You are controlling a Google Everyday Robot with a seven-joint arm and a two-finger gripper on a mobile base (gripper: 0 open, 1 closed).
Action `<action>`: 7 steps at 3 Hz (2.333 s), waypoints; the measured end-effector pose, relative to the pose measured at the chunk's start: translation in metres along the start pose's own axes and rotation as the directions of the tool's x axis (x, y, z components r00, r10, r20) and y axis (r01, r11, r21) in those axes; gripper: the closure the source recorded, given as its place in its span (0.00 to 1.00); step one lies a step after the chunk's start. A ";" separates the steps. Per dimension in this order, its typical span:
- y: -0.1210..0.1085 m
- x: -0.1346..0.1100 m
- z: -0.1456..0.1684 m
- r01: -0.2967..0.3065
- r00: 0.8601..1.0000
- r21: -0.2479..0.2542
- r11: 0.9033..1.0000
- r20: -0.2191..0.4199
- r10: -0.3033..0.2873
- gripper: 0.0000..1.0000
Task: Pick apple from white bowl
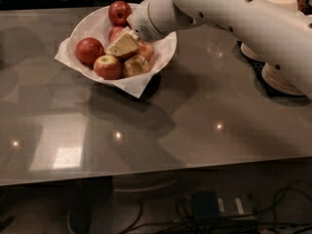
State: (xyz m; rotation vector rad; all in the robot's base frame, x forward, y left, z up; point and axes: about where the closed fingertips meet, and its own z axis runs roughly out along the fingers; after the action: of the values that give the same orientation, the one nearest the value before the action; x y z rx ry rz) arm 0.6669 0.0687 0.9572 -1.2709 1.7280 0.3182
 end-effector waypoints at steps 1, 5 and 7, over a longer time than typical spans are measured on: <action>-0.001 0.004 0.008 -0.014 1.000 -0.004 1.000 -0.004 0.014 0.35; -0.003 0.016 0.023 -0.044 0.999 -0.013 0.999 -0.020 0.044 0.71; -0.003 0.002 0.008 0.026 0.999 -0.035 0.999 -0.024 -0.027 1.00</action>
Offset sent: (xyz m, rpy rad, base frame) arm 0.0180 0.0034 -0.0220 0.0117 0.0417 -0.0231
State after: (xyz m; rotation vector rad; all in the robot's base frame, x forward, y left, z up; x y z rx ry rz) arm 0.6735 0.0713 0.9519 -1.3261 1.7321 0.3193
